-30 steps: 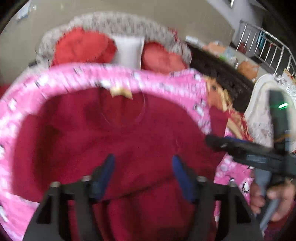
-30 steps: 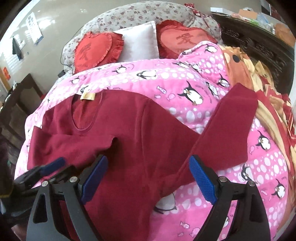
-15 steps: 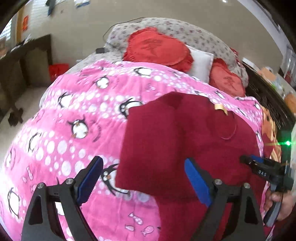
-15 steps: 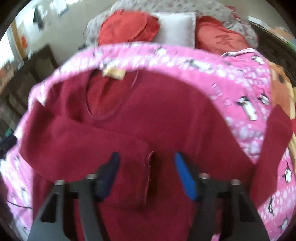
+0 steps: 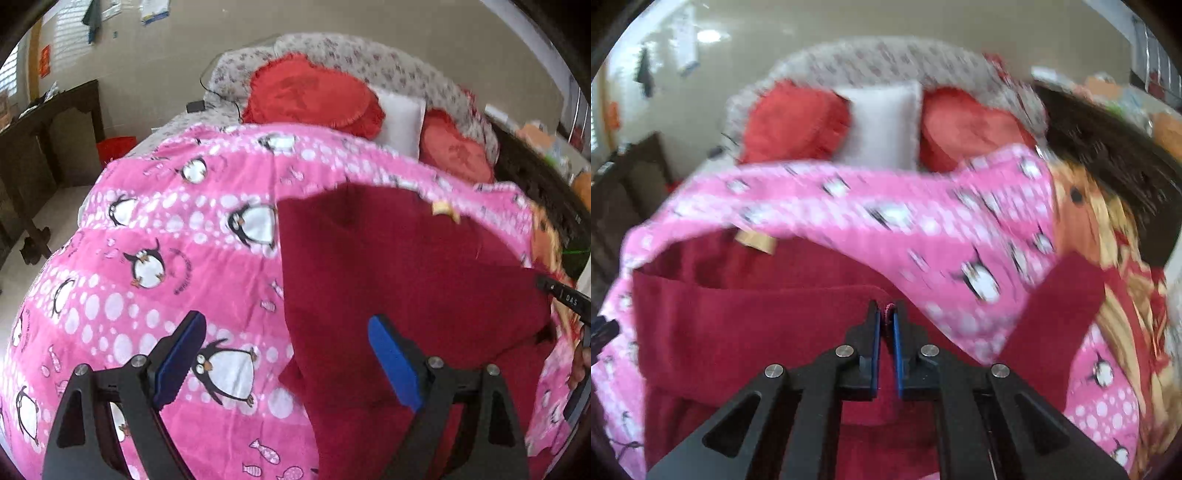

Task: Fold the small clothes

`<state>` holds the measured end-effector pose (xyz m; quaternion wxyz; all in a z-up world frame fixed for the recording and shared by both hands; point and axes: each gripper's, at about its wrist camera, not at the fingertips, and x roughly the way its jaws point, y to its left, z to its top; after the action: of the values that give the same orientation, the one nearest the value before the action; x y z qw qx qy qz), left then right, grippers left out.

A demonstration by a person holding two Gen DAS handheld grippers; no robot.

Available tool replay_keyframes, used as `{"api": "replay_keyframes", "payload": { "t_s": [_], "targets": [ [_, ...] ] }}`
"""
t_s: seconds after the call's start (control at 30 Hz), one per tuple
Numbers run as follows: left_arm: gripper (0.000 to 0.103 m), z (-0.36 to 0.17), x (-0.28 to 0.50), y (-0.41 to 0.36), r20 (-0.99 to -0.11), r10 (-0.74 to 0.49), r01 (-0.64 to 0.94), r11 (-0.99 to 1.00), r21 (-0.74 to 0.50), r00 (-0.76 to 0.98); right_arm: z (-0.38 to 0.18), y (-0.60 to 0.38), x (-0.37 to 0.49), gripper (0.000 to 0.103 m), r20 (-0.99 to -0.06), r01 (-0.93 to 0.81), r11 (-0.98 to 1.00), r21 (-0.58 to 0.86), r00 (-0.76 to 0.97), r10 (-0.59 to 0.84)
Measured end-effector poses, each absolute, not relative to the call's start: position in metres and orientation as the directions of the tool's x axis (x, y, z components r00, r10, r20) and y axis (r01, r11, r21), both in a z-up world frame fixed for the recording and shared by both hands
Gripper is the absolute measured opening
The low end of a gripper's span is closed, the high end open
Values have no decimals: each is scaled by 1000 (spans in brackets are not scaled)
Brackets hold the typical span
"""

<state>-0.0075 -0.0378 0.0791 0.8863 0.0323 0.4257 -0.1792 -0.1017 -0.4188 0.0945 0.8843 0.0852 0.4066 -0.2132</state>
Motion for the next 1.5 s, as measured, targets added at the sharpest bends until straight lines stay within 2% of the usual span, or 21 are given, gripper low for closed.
{"api": "replay_keyframes", "payload": {
  "t_s": [0.1,0.27,0.4,0.57,0.8,0.9,1.0,1.13,1.5],
  "targets": [
    [92,74,-3,-44,-770,-287,343,935,-94,570,68,-432,-97,0,-809,467,884,-6,518,-279],
    [92,71,21,-49,-751,-258,294,952,-89,607,74,-435,-103,0,-793,460,888,13,546,-272],
    [92,54,49,-56,-772,-203,256,965,-54,603,67,-439,-94,0,-808,451,893,-2,526,-267],
    [93,35,70,-59,-805,-190,246,968,-57,562,69,-458,-96,0,-819,483,873,62,525,-232],
    [92,53,50,-58,-784,-190,261,965,-37,591,95,-444,-124,0,-762,434,897,78,606,-227],
    [92,67,34,-57,-766,-213,278,959,-46,607,78,-430,-119,0,-793,382,923,53,578,-194],
    [92,81,16,-59,-747,-234,311,950,-37,623,49,-428,-113,0,-838,398,917,-7,498,-223],
    [92,93,-2,-69,-727,-264,351,936,-35,634,62,-437,-132,0,-831,426,902,69,524,-184],
    [92,72,-22,-100,-760,-245,399,917,20,602,77,-429,-152,0,-811,406,911,78,557,-178]
  ]
}}
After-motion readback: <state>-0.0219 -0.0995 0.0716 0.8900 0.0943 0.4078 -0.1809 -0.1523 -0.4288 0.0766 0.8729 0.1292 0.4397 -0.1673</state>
